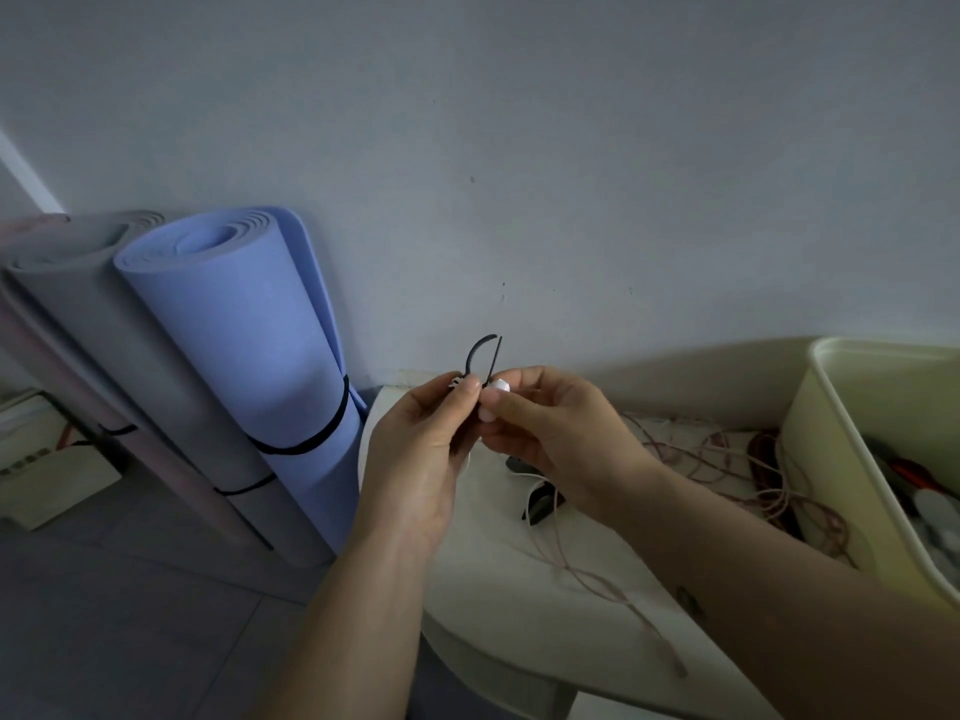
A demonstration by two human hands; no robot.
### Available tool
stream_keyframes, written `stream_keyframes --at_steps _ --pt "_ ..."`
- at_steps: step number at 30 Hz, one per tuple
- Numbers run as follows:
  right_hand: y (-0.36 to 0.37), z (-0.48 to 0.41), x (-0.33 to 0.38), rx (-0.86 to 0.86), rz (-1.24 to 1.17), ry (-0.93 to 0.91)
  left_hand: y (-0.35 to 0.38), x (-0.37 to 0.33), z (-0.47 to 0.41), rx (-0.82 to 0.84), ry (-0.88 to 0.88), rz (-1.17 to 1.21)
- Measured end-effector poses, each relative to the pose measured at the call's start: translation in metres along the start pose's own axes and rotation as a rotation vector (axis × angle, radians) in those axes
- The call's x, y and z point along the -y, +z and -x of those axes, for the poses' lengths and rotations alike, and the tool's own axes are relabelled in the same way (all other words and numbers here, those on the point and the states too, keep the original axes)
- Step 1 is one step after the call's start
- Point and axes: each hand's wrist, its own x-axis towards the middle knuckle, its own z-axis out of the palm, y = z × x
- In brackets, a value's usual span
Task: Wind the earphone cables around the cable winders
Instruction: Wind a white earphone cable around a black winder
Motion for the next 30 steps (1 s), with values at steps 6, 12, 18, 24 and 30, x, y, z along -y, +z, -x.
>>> stream_keyframes --at_steps 6,12,18,24,30 --pt "-0.017 -0.004 0.010 0.032 0.074 0.145 -0.004 0.004 -0.003 -0.003 -0.036 -0.136" --pt "-0.028 -0.006 0.015 0.076 0.218 0.168 -0.006 0.003 -0.002 0.007 -0.001 -0.325" --pt "-0.039 -0.015 0.015 0.011 0.281 0.138 0.000 0.000 0.003 0.081 -0.045 -0.209" --pt "-0.032 -0.009 0.005 0.236 0.491 0.118 -0.002 -0.003 0.002 0.121 -0.065 -0.097" --pt "-0.034 -0.011 0.021 0.161 0.790 -0.022 -0.005 -0.005 0.004 0.137 -0.072 -0.086"
